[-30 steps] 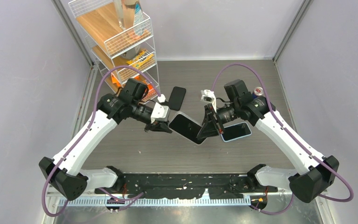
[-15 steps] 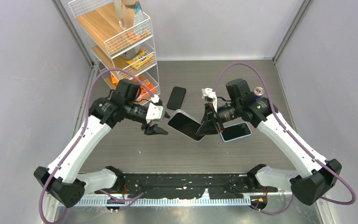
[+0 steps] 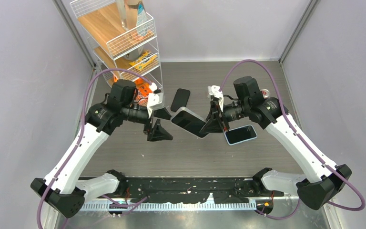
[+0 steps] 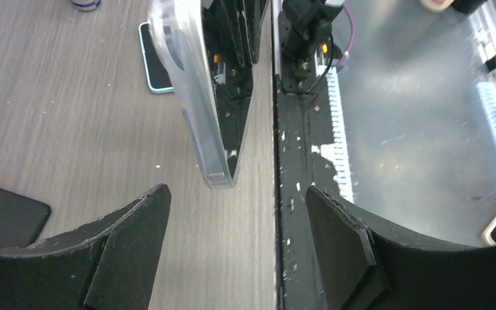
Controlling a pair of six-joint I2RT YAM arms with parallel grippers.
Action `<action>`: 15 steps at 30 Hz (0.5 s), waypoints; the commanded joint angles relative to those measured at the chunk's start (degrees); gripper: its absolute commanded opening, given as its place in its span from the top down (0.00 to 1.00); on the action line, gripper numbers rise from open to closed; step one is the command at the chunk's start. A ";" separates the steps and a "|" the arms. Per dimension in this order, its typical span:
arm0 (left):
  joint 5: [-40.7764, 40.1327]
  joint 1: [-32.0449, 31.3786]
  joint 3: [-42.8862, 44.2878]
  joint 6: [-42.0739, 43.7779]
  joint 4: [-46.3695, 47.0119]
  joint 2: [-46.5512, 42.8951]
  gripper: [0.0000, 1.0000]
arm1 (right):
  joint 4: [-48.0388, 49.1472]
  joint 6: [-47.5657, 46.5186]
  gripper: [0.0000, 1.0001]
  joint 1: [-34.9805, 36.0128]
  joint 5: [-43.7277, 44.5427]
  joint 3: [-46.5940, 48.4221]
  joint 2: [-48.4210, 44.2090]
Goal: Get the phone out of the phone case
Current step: Remove the phone case from the phone.
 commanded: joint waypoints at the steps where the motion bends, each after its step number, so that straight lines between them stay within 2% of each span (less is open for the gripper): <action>1: 3.41 0.21 -0.63 -12.31 9.00 -0.26 0.19 | 1.73 -0.73 0.94 0.38 -1.45 2.72 -0.49; 6: 4.21 0.20 -5.26 -19.37 18.19 -2.02 0.28 | 2.07 -0.74 0.94 0.35 -1.71 2.06 -0.39; 8: 4.40 0.23 -5.45 -19.94 19.01 -1.63 0.33 | 2.18 -0.64 0.94 0.36 -1.78 1.84 -0.46; 13: 5.91 0.25 -5.55 -21.65 20.69 -0.43 0.51 | 2.28 -0.74 0.95 0.40 -1.82 1.58 -0.48; 15: 6.25 0.20 -5.67 -22.21 21.47 -0.33 0.55 | 2.46 -0.78 0.95 0.35 -1.77 1.24 -0.59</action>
